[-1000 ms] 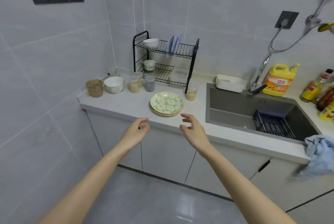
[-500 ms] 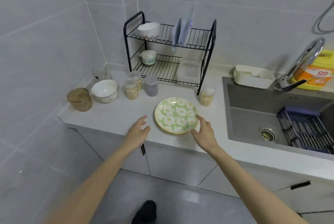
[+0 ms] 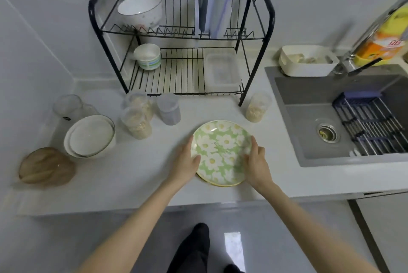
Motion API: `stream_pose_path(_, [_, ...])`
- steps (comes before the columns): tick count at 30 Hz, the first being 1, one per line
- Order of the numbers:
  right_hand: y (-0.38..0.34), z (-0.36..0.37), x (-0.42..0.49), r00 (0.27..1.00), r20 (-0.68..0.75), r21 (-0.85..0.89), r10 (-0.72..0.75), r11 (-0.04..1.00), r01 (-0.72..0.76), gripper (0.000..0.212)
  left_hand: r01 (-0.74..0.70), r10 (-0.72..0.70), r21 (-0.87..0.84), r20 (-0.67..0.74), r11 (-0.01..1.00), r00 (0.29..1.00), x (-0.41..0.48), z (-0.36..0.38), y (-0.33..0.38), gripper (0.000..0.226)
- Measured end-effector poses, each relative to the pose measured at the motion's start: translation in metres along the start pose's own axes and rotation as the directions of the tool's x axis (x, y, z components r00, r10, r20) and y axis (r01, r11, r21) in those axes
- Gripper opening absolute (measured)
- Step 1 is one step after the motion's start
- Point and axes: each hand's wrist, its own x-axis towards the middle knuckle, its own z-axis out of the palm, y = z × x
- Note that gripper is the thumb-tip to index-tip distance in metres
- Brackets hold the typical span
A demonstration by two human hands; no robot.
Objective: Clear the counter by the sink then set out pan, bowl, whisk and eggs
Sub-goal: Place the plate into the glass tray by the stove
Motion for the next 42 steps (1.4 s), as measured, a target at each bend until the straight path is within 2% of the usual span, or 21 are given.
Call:
stream_pose_path(6, [-0.006, 0.01, 0.003, 0.996, -0.072, -0.005, 0.056, 0.998, -0.056, 0.068, -0.049, 0.054, 0.066, -0.077, 0.997, 0.996, 0.016, 0.012, -0.007, 0.065])
stream_pose_path(9, [-0.011, 0.01, 0.002, 0.993, -0.073, 0.075, 0.095, 0.993, -0.089, 0.058, -0.049, 0.057, 0.084, -0.093, 0.995, 0.994, 0.022, 0.013, -0.007, 0.063])
stream_pose_path(11, [-0.014, 0.009, -0.001, 0.99, -0.085, 0.119, 0.112, 0.988, -0.102, 0.061, -0.056, 0.066, 0.103, -0.094, 0.993, 0.993, 0.025, 0.013, -0.006, 0.063])
stream_pose_path(13, [-0.015, 0.009, -0.003, 0.987, -0.096, 0.154, 0.126, 0.982, -0.11, 0.066, -0.057, 0.064, 0.091, -0.078, 0.994, 0.995, 0.026, 0.013, -0.005, 0.063])
stream_pose_path(19, [0.002, -0.006, -0.011, 0.969, -0.224, 0.155, 0.104, 0.985, -0.07, 0.057, -0.158, 0.154, -0.059, -0.073, 0.986, 0.985, 0.023, 0.018, 0.018, 0.052])
stream_pose_path(23, [0.021, -0.035, -0.024, 0.941, -0.305, 0.227, 0.15, 0.971, -0.081, 0.051, -0.239, 0.237, -0.071, -0.039, 0.968, 0.971, 0.02, 0.031, 0.053, 0.046])
stream_pose_path(33, [0.114, -0.119, -0.116, 0.832, -0.495, 0.299, 0.25, 0.948, -0.108, 0.051, -0.433, 0.437, -0.057, 0.113, 0.9, 0.892, -0.04, 0.131, 0.143, 0.041])
stream_pose_path(38, [0.183, -0.162, -0.191, 0.723, -0.597, 0.315, 0.348, 0.93, -0.188, 0.051, -0.541, 0.546, -0.086, 0.215, 0.837, 0.81, -0.1, 0.206, 0.193, 0.034])
stream_pose_path(42, [0.238, -0.194, -0.255, 0.629, -0.653, 0.345, 0.421, 0.905, -0.248, 0.051, -0.575, 0.581, -0.118, 0.299, 0.81, 0.757, -0.154, 0.269, 0.23, 0.032])
